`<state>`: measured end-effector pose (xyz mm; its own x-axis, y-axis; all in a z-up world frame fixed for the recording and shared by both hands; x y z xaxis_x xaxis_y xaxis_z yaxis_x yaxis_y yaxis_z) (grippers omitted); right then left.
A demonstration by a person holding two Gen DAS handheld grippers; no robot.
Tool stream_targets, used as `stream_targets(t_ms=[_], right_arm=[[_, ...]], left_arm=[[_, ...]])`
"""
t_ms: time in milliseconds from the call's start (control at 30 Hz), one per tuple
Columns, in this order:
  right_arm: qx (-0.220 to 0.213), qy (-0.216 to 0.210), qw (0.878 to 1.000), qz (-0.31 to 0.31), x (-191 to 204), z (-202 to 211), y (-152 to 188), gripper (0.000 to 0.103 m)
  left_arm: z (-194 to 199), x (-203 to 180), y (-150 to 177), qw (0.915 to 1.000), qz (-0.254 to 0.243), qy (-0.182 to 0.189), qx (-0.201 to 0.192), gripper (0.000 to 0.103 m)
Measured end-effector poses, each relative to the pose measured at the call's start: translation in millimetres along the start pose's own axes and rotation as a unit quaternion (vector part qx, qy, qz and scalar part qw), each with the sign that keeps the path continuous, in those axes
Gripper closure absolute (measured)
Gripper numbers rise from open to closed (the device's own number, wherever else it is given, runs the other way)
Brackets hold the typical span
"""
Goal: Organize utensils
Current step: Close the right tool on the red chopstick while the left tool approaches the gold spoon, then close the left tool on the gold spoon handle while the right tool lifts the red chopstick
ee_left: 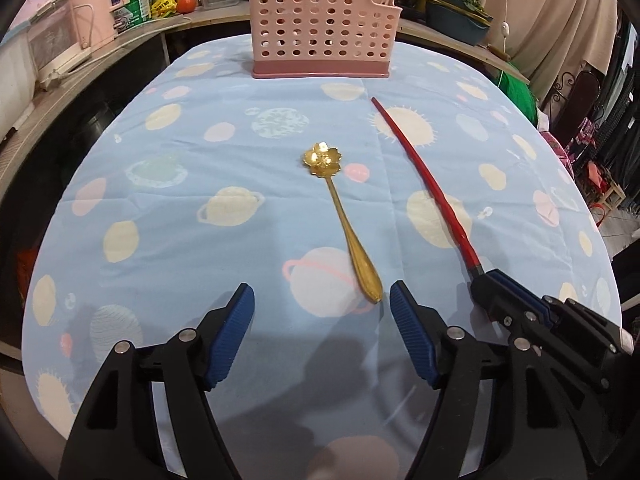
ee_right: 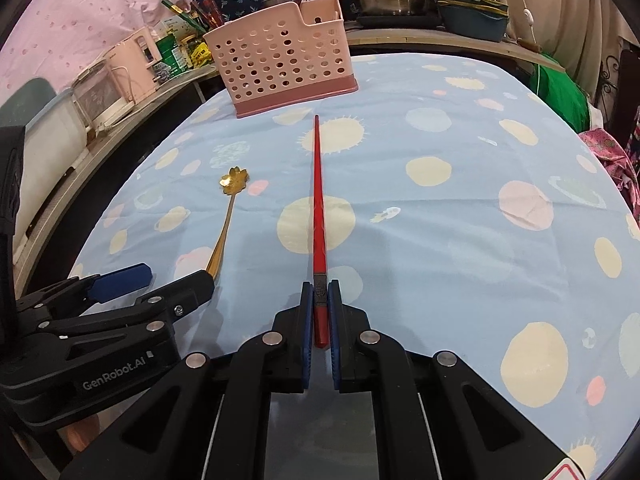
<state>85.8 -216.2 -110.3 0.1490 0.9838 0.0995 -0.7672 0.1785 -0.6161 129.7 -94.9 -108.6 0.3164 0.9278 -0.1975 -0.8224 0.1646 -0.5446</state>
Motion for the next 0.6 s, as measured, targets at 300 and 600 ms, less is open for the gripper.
stream_targets(t_ms=[300,600], right_arm=[[0.000,-0.006,1.000,-0.003,-1.3,-2.2,-0.7,0.096],[-0.003,-0.009,1.000,-0.001,0.2,2.4,-0.2,0.096]], left_arm=[[-4.0,-6.1,-2.8,1.0000,-0.006,0.005,-0.001,0.074],[5.2,-3.7,-1.0,0.9998,-0.003,0.019,-0.004,0.092]])
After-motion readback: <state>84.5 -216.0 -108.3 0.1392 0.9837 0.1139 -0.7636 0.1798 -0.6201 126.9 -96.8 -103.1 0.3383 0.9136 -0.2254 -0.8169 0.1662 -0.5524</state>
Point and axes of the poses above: each gripper's, at about its wrist camera, not at the fingertips, and z roughly against the way its jaws point, x to its left, y to its underside, the point moved 6 cm from there along -z, roughly the way its jaws point, and after that the axes turned 7 degrees about y, right-handed, at the moved point
